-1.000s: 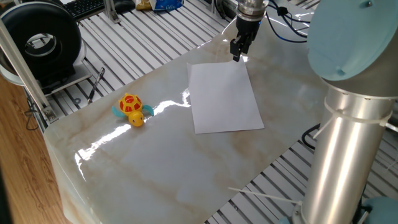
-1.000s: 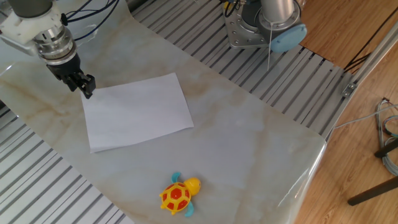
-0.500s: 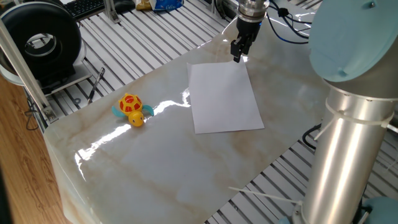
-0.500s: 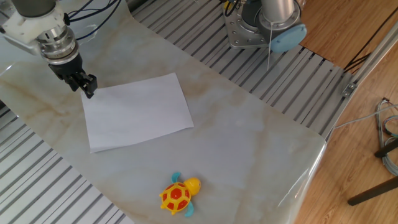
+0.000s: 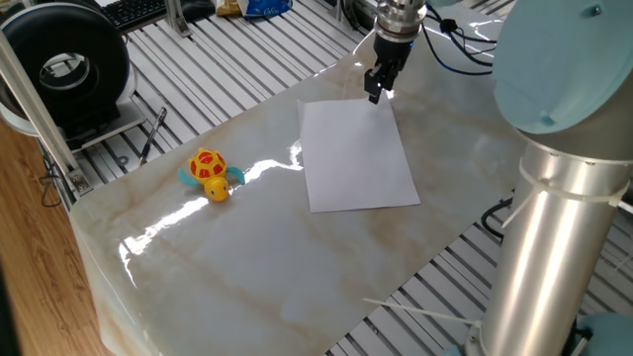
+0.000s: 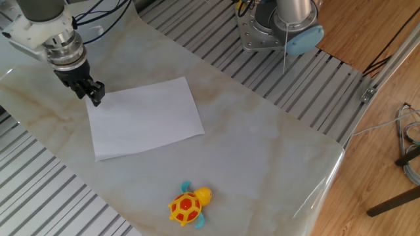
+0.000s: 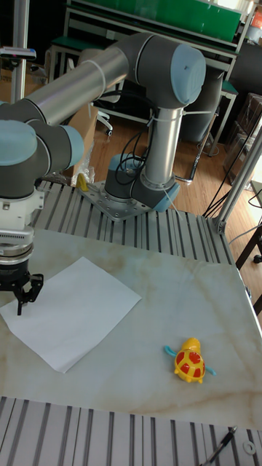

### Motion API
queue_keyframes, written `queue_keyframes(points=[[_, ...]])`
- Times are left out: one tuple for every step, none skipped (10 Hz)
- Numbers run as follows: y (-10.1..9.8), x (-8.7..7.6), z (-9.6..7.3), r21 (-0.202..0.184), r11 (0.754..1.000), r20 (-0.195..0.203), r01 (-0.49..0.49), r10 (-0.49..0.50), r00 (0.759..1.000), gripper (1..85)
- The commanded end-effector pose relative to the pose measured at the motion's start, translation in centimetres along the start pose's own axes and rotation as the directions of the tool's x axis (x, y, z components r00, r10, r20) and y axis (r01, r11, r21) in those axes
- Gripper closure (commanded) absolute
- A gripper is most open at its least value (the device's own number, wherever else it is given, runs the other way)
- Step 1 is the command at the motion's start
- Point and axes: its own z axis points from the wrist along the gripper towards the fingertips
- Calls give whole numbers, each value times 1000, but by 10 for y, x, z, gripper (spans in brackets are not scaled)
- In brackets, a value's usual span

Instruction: Flip over and spread out the paper that is laid flat on the table

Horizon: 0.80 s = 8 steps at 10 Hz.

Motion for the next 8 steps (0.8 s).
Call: queue_keyframes(points=[[3, -3, 0, -7, 1000, 11, -13, 13, 1000, 363], [3, -3, 0, -7, 1000, 13, -16, 16, 1000, 393], [4, -3, 0, -7, 1000, 13, -16, 16, 1000, 400], [3, -3, 0, -7, 1000, 13, -17, 17, 1000, 403], [3, -3, -1, -7, 1000, 13, -19, 19, 1000, 420], [3, -3, -1, -7, 1000, 13, -19, 19, 1000, 430], [3, -3, -1, -5, 1000, 12, -23, 23, 1000, 450], [3, -3, -2, -5, 1000, 12, -25, 25, 1000, 473]])
